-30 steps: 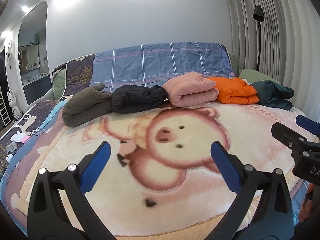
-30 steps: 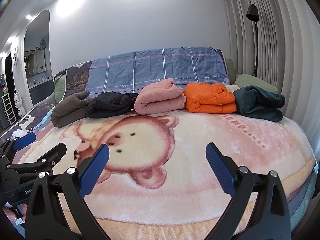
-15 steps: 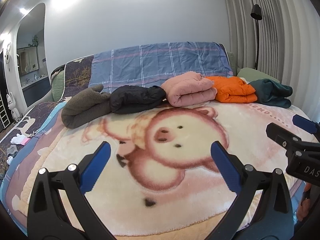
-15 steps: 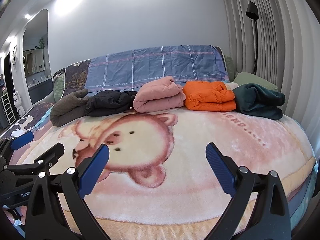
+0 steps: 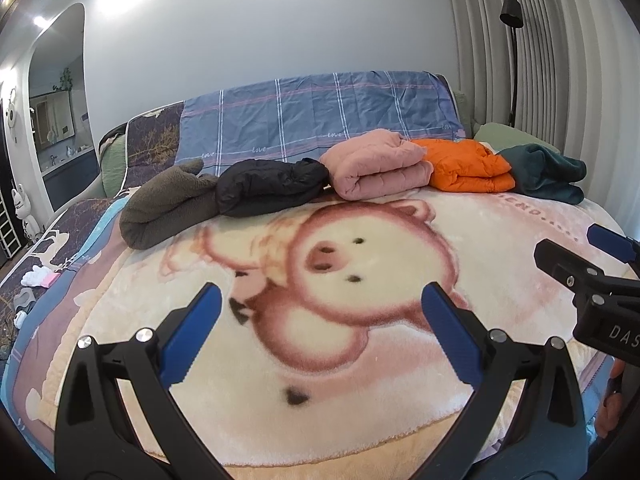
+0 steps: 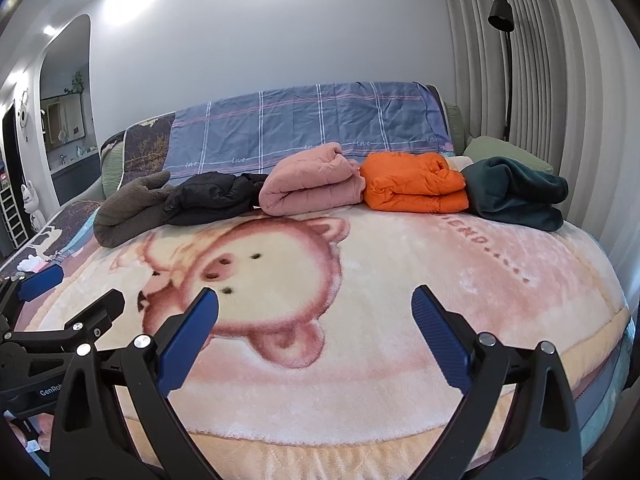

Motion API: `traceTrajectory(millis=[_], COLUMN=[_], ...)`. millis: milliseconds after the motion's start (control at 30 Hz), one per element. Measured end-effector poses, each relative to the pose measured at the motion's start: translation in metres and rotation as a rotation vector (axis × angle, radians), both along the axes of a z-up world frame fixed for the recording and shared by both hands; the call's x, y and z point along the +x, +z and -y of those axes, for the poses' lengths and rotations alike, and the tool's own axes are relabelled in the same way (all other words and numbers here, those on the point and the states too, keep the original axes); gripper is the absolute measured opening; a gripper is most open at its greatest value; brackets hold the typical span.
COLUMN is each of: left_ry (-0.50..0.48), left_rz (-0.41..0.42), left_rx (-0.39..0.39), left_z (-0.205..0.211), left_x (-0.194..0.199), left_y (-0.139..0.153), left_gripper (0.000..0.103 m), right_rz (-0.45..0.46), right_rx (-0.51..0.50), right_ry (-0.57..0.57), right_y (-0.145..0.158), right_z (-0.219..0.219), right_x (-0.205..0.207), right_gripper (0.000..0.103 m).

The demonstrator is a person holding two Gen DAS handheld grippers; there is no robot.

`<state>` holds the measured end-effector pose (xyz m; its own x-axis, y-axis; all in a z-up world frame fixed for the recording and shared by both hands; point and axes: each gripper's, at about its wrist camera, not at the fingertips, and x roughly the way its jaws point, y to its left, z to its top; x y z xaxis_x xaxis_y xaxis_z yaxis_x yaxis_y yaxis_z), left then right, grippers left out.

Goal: Fold large clothes

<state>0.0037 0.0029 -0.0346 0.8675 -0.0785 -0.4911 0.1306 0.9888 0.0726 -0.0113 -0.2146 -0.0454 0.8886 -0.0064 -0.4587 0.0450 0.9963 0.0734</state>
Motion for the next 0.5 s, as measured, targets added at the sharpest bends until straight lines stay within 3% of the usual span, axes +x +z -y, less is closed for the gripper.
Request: traceTrajectory(millis=[500], left_ry=[0.008], left_rz=[-0.026], left_rx=[0.013], left_z=[0.0002], left_x=[0.0041], left_y=[-0.0030], left_gripper=[0.101], right_rz=[0.001], right_rx=[-0.011], right_ry=[0.003], right_y=[-0.0009], right_z=[0.0000], right_x=[0.0014], right_gripper=[0.097])
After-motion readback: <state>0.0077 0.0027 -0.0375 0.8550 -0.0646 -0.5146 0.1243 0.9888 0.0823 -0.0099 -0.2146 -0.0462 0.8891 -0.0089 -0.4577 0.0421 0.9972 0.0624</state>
